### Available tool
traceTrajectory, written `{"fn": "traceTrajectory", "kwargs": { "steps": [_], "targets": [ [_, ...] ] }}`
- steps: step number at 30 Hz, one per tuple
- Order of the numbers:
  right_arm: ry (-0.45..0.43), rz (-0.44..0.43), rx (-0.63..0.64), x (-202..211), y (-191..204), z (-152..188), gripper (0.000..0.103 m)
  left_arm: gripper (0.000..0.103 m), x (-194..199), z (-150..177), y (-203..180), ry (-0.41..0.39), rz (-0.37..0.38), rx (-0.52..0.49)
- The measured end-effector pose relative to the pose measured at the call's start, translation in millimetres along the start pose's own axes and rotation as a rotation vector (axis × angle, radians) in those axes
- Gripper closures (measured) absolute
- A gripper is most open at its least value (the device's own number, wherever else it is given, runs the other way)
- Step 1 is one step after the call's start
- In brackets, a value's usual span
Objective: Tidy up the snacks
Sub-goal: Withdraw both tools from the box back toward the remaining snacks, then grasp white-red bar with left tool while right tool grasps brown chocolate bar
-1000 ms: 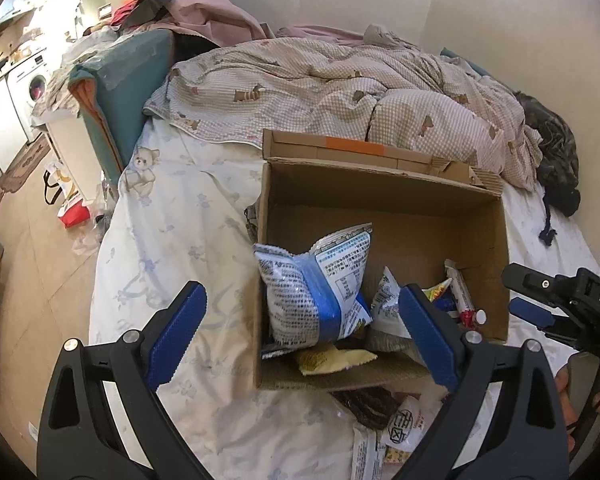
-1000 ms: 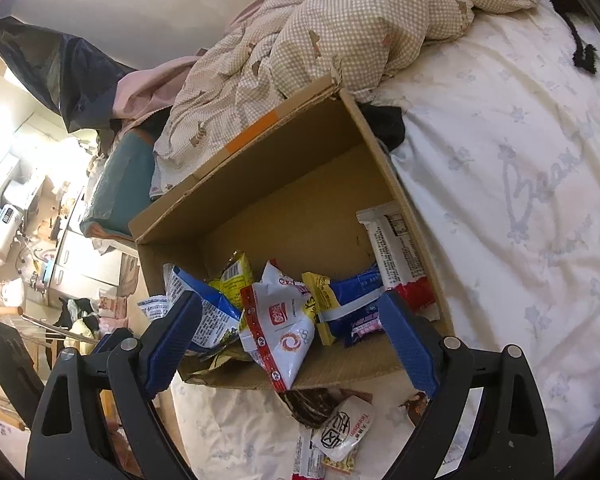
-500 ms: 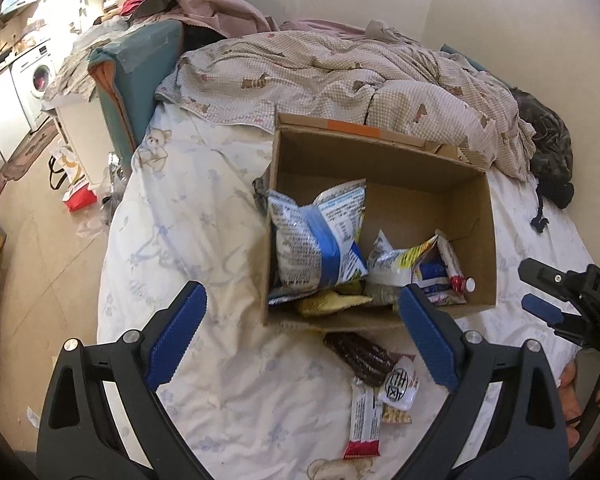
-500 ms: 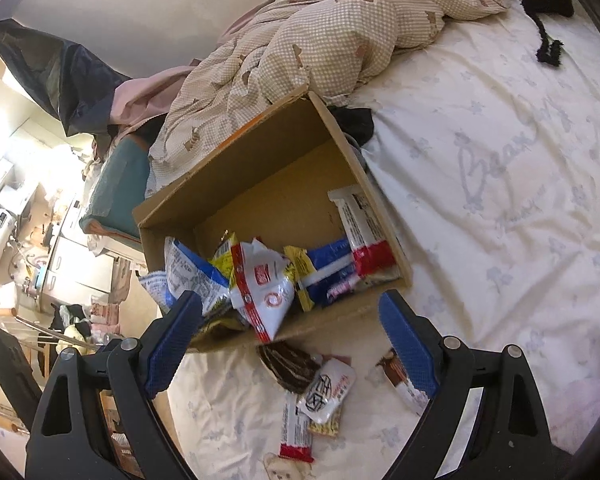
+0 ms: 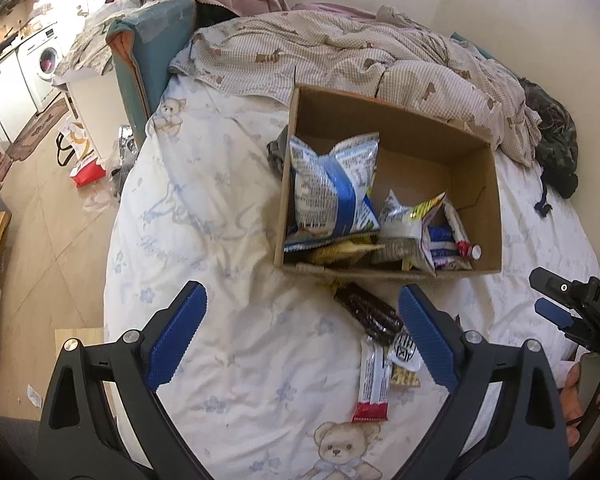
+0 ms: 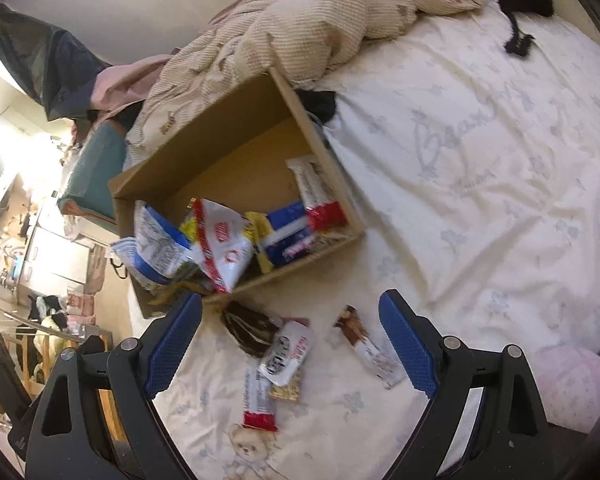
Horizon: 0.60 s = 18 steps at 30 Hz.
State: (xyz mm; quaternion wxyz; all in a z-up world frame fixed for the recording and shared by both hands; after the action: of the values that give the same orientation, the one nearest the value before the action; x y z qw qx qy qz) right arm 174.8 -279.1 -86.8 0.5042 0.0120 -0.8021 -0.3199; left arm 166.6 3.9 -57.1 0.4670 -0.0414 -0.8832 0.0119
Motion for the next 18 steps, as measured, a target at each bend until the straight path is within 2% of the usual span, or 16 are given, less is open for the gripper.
{"fn": "traceTrajectory", "kwargs": {
  "steps": [6, 11, 15, 18],
  "targets": [
    [0.07, 0.051, -0.059, -7.5, -30.5, 6.4, 0.011, 0.008, -9.6, 10.4, -1.6, 0.046, 0.011, 0.031],
    [0.198, 0.072, -0.144, -30.7, -50.6, 15.1, 0.011, 0.008, -20.0, 14.6, -2.1, 0.094, 0.013, 0.06],
    [0.272, 0.204, -0.065, -59.0, -46.8, 26.5, 0.011, 0.008, -32.5, 21.5, -3.7, 0.141, 0.016, 0.062],
    [0.316, 0.313, 0.08, -85.6, -34.1, 35.6, 0.012, 0.008, -48.0, 33.0, -10.5, 0.212, 0.038, 0.06]
  ]
}}
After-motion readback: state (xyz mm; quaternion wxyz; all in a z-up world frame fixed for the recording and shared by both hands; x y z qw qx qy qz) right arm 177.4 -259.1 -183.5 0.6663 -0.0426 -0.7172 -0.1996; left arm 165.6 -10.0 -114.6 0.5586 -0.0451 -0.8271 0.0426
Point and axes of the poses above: each gripper's, at about its wrist camera, not at the fingertips, and x roughly against the way its jaws point, y to its left, z to its underside, the point moved 3 cm from there along -x, roughly the way its jaws point, and after that the axes turned 9 degrees about -x, right-handed, at the moved point
